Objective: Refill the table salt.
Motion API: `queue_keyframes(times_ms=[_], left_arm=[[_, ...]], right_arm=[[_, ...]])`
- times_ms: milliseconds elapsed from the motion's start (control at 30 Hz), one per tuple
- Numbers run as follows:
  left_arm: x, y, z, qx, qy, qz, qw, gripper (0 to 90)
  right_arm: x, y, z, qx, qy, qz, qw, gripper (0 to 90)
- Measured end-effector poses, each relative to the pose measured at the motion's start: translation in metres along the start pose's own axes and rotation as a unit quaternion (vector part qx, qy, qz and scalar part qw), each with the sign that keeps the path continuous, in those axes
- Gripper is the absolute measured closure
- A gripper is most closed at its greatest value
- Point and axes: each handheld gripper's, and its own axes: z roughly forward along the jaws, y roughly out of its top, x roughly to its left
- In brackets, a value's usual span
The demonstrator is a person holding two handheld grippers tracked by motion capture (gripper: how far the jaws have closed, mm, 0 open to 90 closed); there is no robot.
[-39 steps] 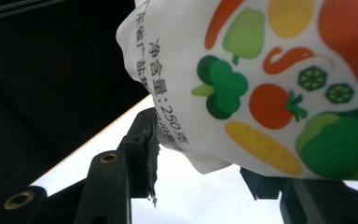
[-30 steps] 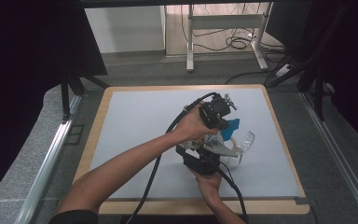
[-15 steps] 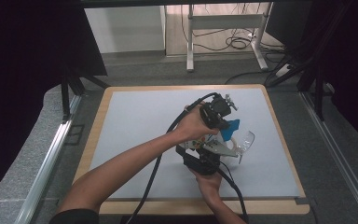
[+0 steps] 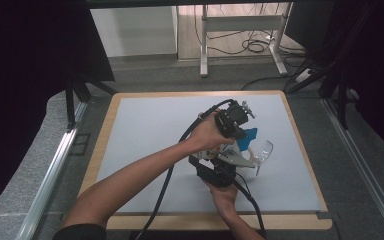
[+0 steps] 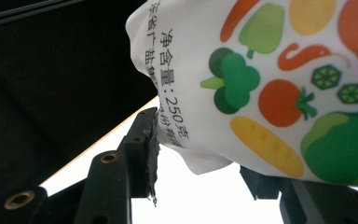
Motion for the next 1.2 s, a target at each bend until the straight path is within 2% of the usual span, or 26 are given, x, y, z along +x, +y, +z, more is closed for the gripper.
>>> queue_keyframes(times_ms=[733, 1200], left_arm=[[0.0036, -0.0021, 0.0019, 0.000, -0.008, -0.006, 1.0000, 90.0], [0.0066, 0.0001, 0.0038, 0.006, -0.014, -0.002, 0.9999, 90.0]], right_arm=[[0.0005, -0.0003, 0.0014, 0.002, 0.001, 0.003, 1.0000, 52.5], [0.0008, 0.0017, 0.0024, -0.002, -0.001, 0.003, 1.0000, 52.5]])
